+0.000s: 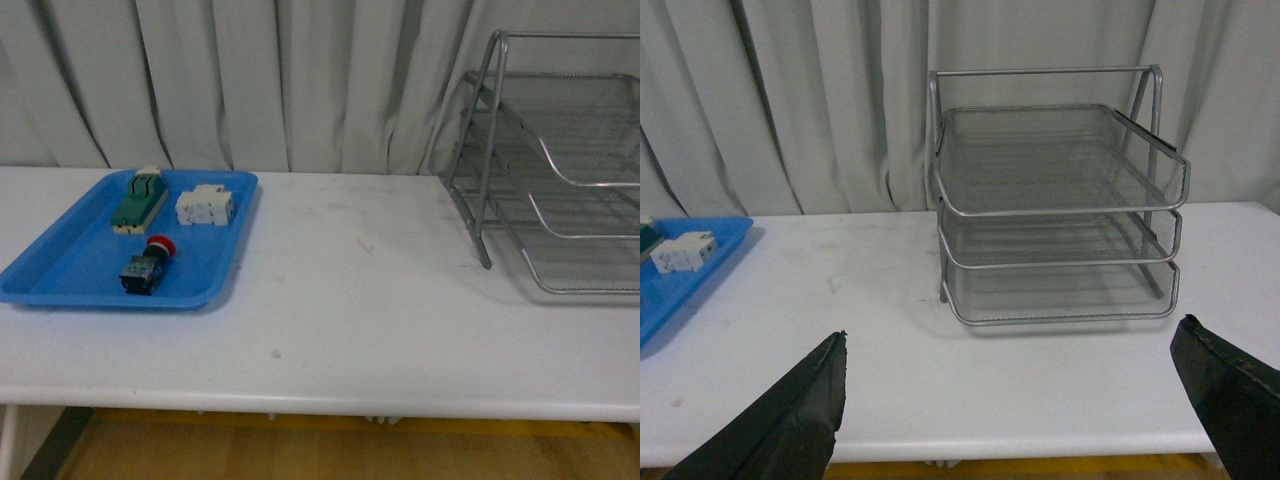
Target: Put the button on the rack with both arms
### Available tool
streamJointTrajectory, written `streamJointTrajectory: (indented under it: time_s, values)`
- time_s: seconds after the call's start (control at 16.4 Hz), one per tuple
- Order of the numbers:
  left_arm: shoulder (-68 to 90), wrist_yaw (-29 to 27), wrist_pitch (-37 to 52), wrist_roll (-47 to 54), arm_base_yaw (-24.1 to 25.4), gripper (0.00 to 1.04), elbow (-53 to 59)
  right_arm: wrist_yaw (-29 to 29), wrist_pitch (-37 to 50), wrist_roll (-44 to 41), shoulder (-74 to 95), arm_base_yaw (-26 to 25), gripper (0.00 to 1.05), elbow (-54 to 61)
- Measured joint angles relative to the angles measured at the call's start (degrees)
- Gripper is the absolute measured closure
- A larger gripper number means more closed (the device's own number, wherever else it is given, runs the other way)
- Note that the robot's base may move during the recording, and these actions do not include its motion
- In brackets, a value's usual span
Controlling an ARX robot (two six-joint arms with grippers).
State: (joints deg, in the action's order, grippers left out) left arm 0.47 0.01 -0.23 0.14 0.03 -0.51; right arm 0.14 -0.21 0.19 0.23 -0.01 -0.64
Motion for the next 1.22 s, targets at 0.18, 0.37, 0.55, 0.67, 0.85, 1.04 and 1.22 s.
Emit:
streamJointTrajectory:
  time_s: [0.18, 0.37, 0.55, 0.67, 0.85, 1.04, 1.22]
  values:
    - [0.0, 0.0, 0.0, 0.0, 0.0, 0.07, 0.0, 0.0, 0.0, 0.0, 0.0, 0.0, 0.06, 0.0]
    - [0.0, 0.0, 0.0, 0.0, 0.0, 0.07, 0.0, 0.0, 0.0, 0.0, 0.0, 0.0, 0.06, 0.0]
    - [0.0, 0.0, 0.0, 0.0, 0.0, 0.07, 0.0, 0.0, 0.0, 0.0, 0.0, 0.0, 0.06, 0.0]
    - [0.0, 0.0, 0.0, 0.0, 0.0, 0.07, 0.0, 0.0, 0.0, 0.0, 0.0, 0.0, 0.06, 0.0]
    - [0.0, 0.0, 0.0, 0.0, 0.0, 0.07, 0.0, 0.0, 0.0, 0.0, 0.0, 0.0, 0.06, 0.0]
    - [0.0, 0.0, 0.0, 0.0, 0.0, 0.07, 0.0, 0.0, 0.0, 0.0, 0.0, 0.0, 0.06, 0.0]
    - [0.0, 0.0, 0.0, 0.0, 0.0, 0.07, 0.0, 0.0, 0.0, 0.0, 0.0, 0.0, 0.06, 0.0]
